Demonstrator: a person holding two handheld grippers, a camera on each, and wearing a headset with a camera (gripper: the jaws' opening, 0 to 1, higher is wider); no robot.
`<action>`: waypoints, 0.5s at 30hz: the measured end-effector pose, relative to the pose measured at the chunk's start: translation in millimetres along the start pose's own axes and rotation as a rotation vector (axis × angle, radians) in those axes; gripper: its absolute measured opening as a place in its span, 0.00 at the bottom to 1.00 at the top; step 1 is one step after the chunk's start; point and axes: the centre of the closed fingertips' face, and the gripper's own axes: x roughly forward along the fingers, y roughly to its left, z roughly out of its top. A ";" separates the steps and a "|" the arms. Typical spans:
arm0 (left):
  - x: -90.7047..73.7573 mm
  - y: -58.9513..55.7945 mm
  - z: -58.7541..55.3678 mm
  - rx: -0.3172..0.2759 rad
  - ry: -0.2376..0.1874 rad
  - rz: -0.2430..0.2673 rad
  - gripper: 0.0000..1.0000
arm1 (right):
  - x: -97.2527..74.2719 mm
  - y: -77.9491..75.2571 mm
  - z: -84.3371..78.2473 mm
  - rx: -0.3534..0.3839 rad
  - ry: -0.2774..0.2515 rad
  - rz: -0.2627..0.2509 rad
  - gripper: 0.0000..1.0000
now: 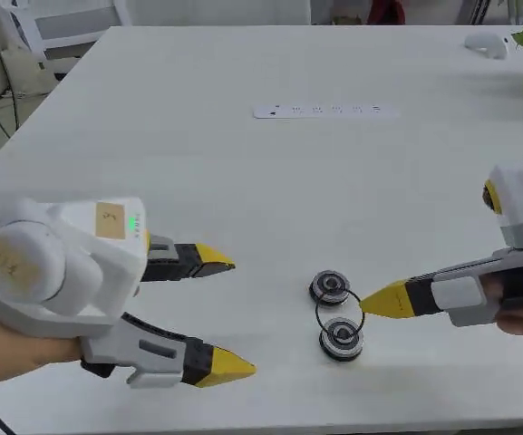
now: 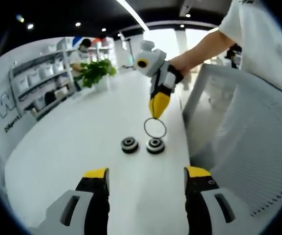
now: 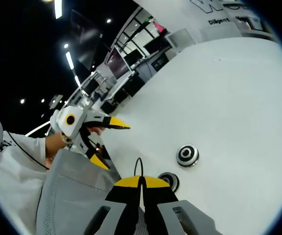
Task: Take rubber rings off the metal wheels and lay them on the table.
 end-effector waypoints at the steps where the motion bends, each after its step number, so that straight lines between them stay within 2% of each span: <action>1: -2.9 0.6 -2.3 -0.018 -0.001 0.009 0.64 | -0.3 1.1 1.5 -0.002 -0.004 0.002 0.00; 6: -14.7 0.5 -8.0 -0.043 -0.012 0.041 0.67 | 0.4 7.6 8.2 -0.012 -0.023 0.012 0.00; 9: -21.2 2.5 -12.2 -0.084 -0.025 0.074 0.68 | 3.0 9.3 9.6 -0.017 -0.023 0.015 0.00; 15: -29.5 0.0 -23.0 -0.122 -0.025 0.106 0.70 | 13.1 11.2 9.4 -0.023 0.000 0.019 0.00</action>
